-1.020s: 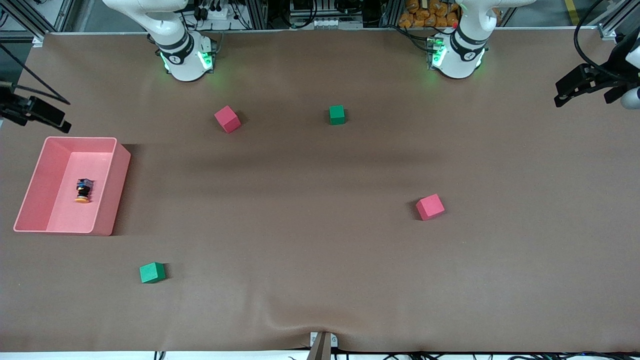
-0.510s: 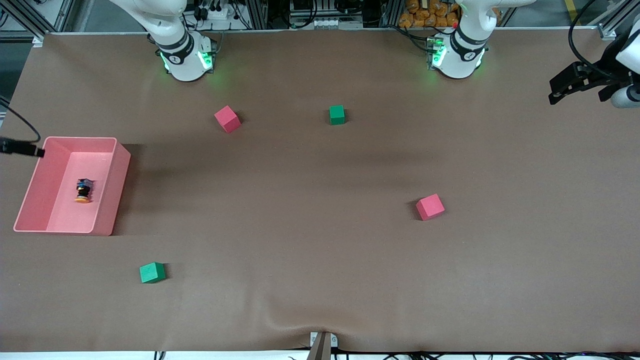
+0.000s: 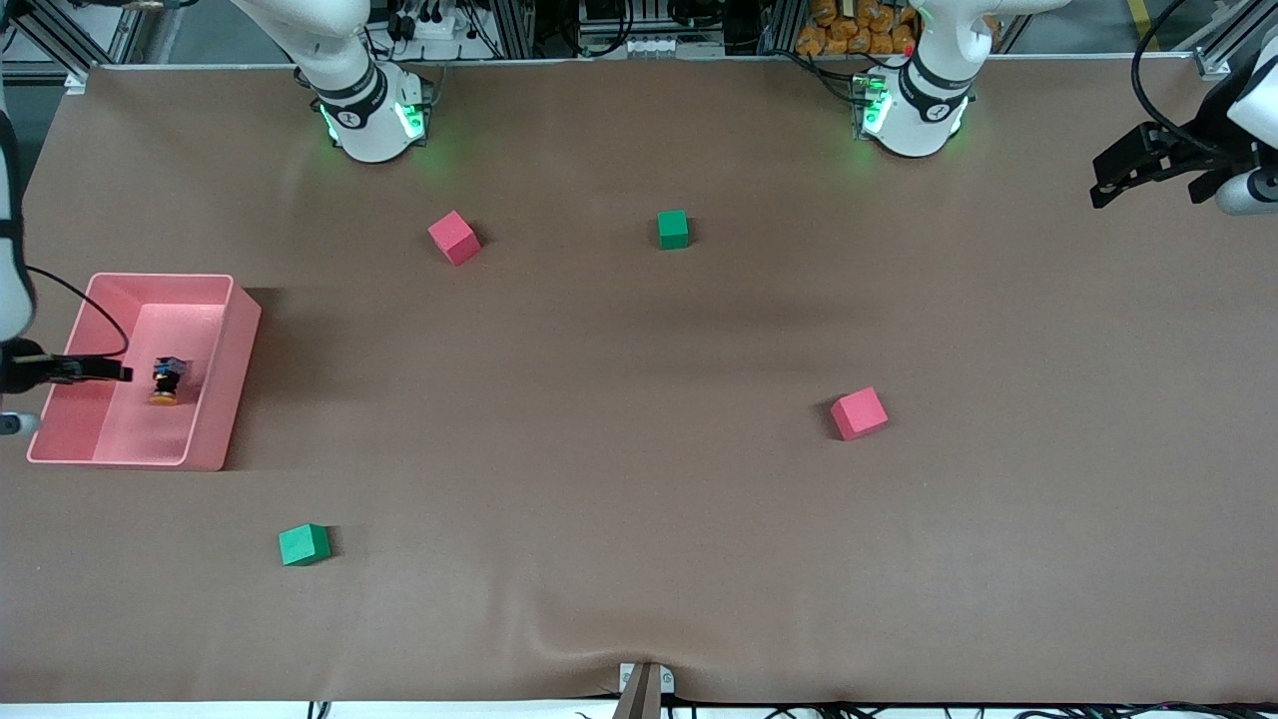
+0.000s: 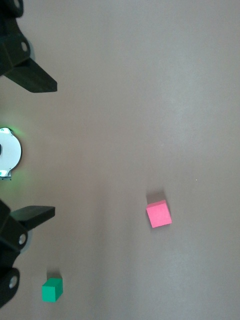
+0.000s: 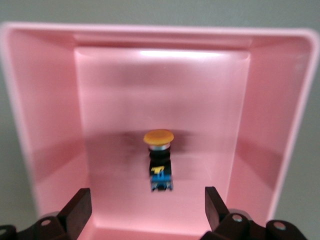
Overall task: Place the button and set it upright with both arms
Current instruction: 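Reach into the pink bin and grasp the yellow button with the right gripper, then lift the button out of the bin and carry it to mid-table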
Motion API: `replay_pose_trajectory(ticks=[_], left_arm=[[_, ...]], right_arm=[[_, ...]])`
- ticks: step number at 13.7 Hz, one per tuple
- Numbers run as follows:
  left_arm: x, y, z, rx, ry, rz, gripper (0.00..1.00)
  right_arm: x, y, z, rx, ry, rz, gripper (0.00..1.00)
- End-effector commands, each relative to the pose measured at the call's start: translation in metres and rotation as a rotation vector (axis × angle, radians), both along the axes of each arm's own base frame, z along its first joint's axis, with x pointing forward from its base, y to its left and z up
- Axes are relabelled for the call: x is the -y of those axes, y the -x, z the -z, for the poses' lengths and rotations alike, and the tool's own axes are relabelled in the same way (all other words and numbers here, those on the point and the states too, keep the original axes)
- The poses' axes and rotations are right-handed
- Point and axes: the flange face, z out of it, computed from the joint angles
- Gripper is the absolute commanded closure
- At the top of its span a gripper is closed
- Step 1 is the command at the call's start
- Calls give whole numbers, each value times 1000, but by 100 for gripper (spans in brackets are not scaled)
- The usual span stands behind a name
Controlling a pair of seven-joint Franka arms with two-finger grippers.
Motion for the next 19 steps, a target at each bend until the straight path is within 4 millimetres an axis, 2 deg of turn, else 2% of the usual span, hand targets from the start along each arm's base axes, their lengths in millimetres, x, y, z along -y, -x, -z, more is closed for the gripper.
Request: replay_pose_trajectory(ticks=[1,3,6,7,10,12,13,16,17,19], left_arm=[[3,-2,1,-7,14,-2,0],[4,-2,4,-13,13,1,0],[4,0,-2,-3,15,2,0],[3,0,0,-7,15,0,0],[2,-8,-3,42,18,-1,0],[1,-8,-2,43,20,-2,0],[1,-8,-3,45,20,-4,0],[1,-9,-4,52,22,-4,0],[2,-10,-4,53,32,-3,0],[4,-10,-3,51,35,-1,0]], right_arm=[[-1,11,32,-18,-18,-11,0],[-4,14,46,1,-12,-12,0],[13,22,90,6,-10,14,0],[15,23,93,7,-9,19,0],[15,24,103,9,-9,20,45],[15,24,104,8,-10,23,95],[14,24,104,5,-12,23,100],[9,18,95,0,-12,19,100],[9,12,83,-15,-19,16,100],[7,-9,39,-51,-36,5,100]])
